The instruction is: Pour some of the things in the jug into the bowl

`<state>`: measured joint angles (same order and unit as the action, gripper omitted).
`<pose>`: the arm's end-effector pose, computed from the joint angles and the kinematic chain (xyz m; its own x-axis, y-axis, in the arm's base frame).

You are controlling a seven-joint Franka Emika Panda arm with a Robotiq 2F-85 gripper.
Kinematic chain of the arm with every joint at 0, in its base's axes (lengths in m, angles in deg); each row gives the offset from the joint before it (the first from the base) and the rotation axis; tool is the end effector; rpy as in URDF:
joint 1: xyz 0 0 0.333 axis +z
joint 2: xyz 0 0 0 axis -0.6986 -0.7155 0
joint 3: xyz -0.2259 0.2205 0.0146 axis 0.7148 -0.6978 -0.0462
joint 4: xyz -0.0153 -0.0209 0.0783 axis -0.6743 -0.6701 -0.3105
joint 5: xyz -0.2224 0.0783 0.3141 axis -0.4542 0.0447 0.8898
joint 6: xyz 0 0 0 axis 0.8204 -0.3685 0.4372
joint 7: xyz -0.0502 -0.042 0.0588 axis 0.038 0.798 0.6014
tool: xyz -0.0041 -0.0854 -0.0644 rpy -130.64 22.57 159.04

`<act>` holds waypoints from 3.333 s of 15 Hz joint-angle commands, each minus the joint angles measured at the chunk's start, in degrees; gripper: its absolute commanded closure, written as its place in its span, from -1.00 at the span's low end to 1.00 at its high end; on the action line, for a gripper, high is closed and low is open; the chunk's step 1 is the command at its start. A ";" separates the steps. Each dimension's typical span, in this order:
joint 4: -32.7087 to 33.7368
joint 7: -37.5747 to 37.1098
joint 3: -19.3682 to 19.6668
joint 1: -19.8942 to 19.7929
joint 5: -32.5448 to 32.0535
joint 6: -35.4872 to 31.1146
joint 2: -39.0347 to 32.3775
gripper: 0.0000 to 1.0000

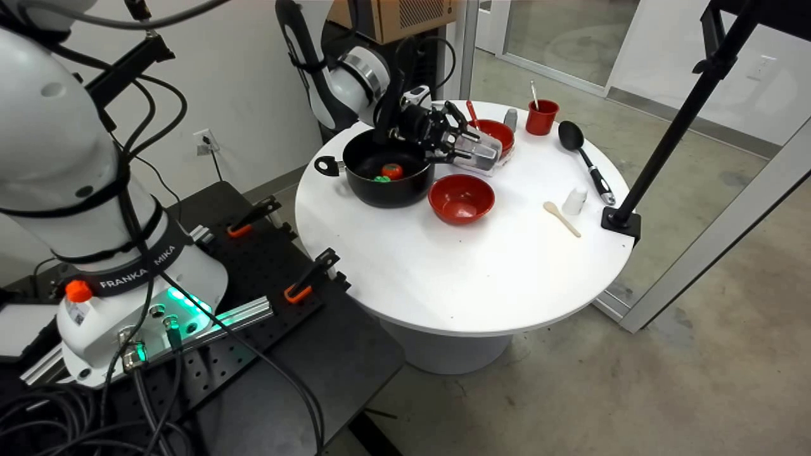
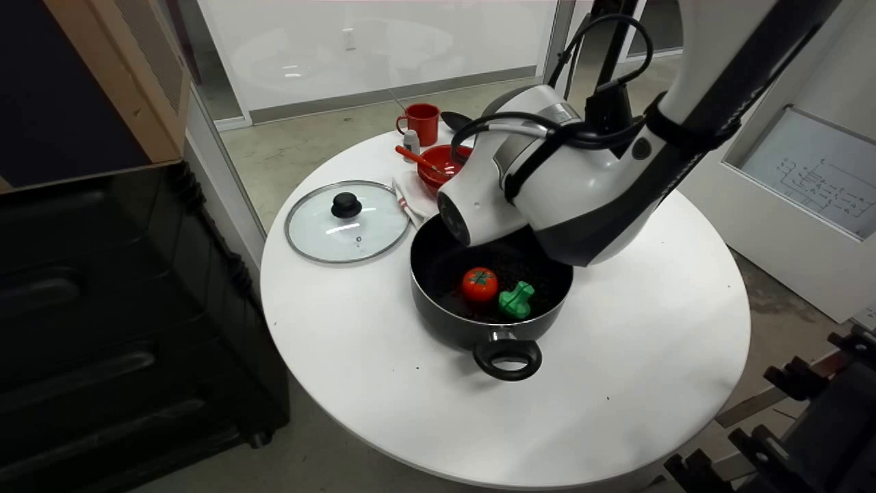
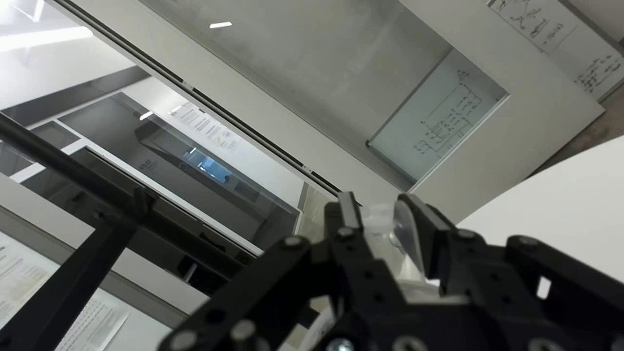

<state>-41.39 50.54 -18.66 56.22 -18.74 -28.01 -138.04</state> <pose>0.5390 0.0022 0.0635 0.8295 0.0268 -0.5578 0.5556 0.0619 0.8291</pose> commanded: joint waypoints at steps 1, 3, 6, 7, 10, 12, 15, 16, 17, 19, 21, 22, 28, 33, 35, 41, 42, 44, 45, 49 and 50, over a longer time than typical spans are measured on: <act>0.19 1.04 -1.03 -0.05 -0.28 6.35 -0.88 0.86; 0.14 2.37 -1.57 -0.17 0.05 8.99 -0.96 0.86; 0.05 4.00 -2.48 -0.46 0.31 11.67 -0.89 0.86; 0.15 4.72 -2.74 -0.65 0.37 12.18 -1.00 0.86; 0.82 6.87 -2.99 -1.37 0.54 13.02 -1.56 0.86; 1.75 8.21 -2.66 -1.85 0.72 13.54 -2.42 0.86; 3.38 8.73 -2.51 -2.27 0.97 15.11 -3.58 0.86; 3.85 8.68 -2.60 -2.32 1.01 15.67 -3.80 0.86; 4.24 8.77 -2.83 -2.35 1.10 15.96 -3.88 0.86; 2.62 7.24 -3.07 -2.94 0.11 14.17 -3.08 0.45; 3.17 7.48 -3.45 -2.87 0.47 14.08 -3.13 0.45; 3.30 7.59 -3.57 -2.83 0.54 14.06 -3.13 0.45; 3.79 7.31 -3.48 -2.91 0.67 14.27 -3.42 0.86; 4.94 6.82 -3.31 -3.44 1.34 14.61 -3.32 0.86; 5.92 6.47 -3.07 -3.23 1.51 15.57 -3.60 0.86; 8.22 5.29 -2.43 -1.86 0.81 20.46 -5.54 0.86; 8.39 5.07 -2.46 -1.69 0.75 21.23 -5.86 0.86; 8.83 4.89 -2.47 -1.25 0.58 22.87 -6.76 0.86; 8.96 4.80 -2.51 -1.10 0.47 23.54 -7.17 0.86; 10.12 5.02 -2.54 -0.88 0.23 25.60 -8.95 0.86; 10.53 5.25 -2.51 -0.98 0.21 25.86 -9.36 0.86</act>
<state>-33.41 55.53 -21.54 54.82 -18.10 -4.73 -145.15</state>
